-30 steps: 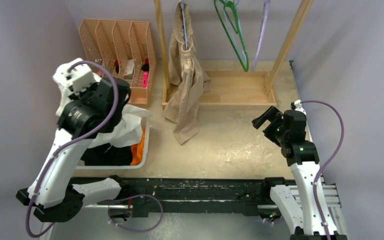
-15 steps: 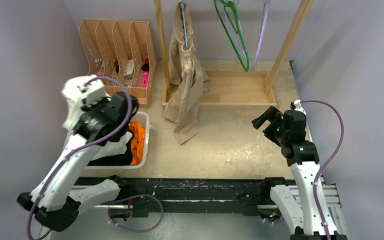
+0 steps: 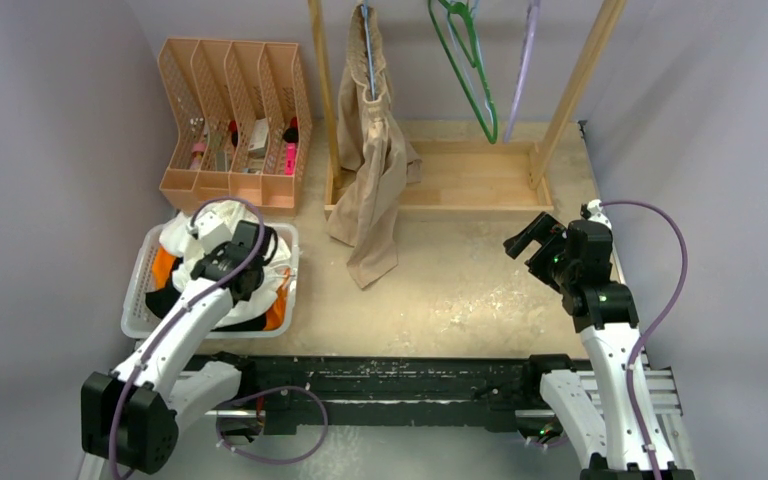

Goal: Remove the shorts from the hanger
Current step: Place the shorts in the basket.

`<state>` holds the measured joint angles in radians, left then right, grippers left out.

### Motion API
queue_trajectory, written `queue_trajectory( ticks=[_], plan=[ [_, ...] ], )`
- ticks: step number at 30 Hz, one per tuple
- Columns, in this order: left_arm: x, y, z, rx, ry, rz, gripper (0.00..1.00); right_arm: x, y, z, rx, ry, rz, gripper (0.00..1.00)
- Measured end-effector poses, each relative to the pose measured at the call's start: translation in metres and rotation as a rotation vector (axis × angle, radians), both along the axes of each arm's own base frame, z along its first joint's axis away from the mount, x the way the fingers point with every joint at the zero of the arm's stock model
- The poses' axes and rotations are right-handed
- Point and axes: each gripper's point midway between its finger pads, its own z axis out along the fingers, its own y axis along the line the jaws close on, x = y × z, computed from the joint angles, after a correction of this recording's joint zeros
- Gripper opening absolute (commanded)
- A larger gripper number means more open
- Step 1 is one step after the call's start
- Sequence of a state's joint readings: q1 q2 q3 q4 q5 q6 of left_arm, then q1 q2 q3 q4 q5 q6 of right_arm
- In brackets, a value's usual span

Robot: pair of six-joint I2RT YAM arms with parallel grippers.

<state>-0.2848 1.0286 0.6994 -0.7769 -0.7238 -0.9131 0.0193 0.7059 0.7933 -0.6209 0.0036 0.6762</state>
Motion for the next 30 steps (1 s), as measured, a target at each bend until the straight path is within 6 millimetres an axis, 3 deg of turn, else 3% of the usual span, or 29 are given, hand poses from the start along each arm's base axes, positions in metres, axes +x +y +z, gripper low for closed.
queue_trajectory(
  ticks=[5, 8, 10, 14, 23, 27, 30],
  plan=[
    [0.002, 0.006, 0.018, -0.098, -0.143, 0.106, 0.01, 0.0, 0.0, 0.0, -0.001, 0.001, 0.001, 0.99],
    [-0.001, 0.018, 0.029, -0.12, -0.181, 0.178, 0.22, 0.0, 0.0, 0.0, -0.003, 0.001, 0.002, 0.99],
    [-0.002, 0.023, 0.037, -0.119, -0.194, 0.201, 0.43, 0.0, 0.0, 0.0, -0.002, 0.001, 0.002, 0.99],
    [0.0, 0.028, 0.068, -0.103, -0.228, 0.2, 0.6, 0.0, 0.001, 0.0, 0.001, 0.001, 0.008, 0.99],
    [0.003, 0.038, 0.188, -0.071, -0.451, 0.179, 0.73, 0.0, 0.002, 0.0, 0.006, 0.0, 0.014, 0.99],
    [0.002, 0.034, 0.222, -0.082, -0.516, 0.124, 0.75, 0.0, 0.003, 0.0, 0.008, 0.001, 0.016, 0.99],
    [0.008, 0.025, 0.231, -0.116, -0.528, 0.063, 0.74, 0.0, 0.003, 0.0, 0.008, 0.001, 0.017, 0.99]
  ],
)
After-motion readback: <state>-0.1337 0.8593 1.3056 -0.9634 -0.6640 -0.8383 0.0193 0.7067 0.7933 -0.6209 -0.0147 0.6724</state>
